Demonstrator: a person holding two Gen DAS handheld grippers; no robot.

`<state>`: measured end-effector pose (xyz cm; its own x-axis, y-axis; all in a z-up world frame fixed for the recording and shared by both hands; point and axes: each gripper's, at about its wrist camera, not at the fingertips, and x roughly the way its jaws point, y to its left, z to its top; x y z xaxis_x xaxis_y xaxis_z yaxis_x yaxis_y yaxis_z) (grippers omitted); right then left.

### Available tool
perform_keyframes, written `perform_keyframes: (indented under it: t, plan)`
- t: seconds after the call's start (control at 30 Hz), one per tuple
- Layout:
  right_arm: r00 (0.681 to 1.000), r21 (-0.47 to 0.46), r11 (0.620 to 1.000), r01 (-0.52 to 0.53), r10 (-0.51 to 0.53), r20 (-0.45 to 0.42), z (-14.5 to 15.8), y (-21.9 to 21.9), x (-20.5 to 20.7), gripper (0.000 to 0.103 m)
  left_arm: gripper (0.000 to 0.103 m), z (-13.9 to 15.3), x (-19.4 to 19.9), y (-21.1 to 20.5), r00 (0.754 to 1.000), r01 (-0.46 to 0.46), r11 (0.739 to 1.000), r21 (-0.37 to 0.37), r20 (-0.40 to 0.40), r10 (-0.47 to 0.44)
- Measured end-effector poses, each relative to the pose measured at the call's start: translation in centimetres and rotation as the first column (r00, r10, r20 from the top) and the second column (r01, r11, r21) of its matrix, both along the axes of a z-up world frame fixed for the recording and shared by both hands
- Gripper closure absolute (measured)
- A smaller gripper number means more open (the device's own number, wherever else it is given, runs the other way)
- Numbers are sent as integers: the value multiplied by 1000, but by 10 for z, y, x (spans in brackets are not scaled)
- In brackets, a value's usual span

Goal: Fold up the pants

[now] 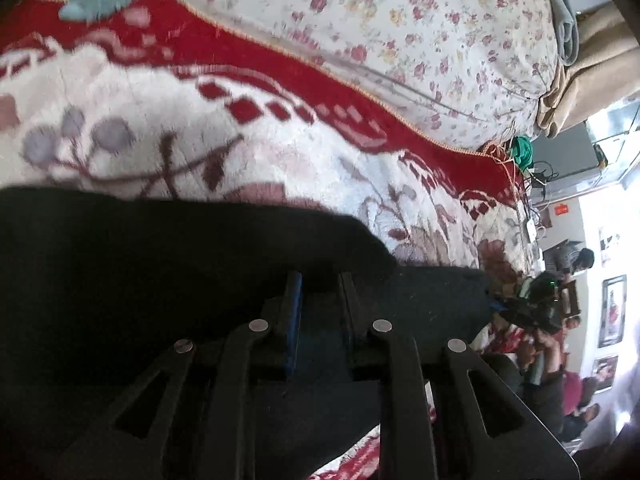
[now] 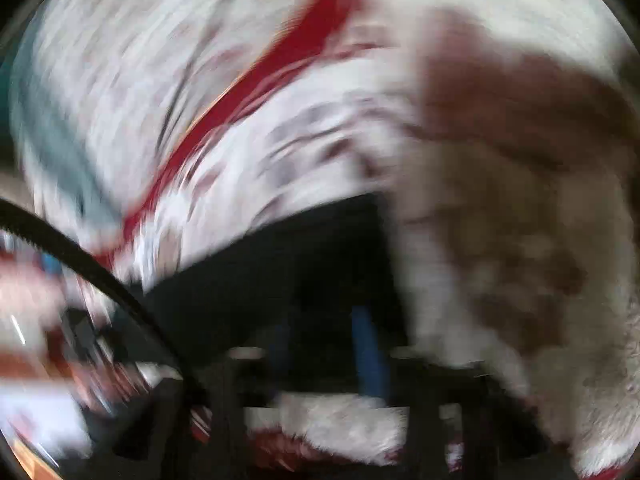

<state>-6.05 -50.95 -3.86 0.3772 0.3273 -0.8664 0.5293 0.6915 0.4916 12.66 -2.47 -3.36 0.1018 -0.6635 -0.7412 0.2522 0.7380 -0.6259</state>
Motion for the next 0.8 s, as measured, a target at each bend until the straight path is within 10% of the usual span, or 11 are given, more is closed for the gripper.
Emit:
perform_keyframes:
  t: [0.17,0.4,0.47,0.6,0.8]
  plan:
    - [984,-48,997,-66,73,161,40,27,15,80,85,26,11,16,994,-93,967,-237,41,106]
    - [992,110,993,-41,27,126,-19,31,53,82,68,-25,31,-35,980,-70,977,-200,-197,30]
    - [987,188,981,44,-72,142,-28,18,50,83,68,-28,31,-49,989,-32,992,-120,-146,14]
    - [989,46,999,29,-35,147,-12,37,58,82,68,-22,40,-53,996,-64,997,-53,-73,60]
    - [934,-105,988,-117,146,326,41,78,54,79,68,23,18,-7,995,-70,983,-172,54,81]
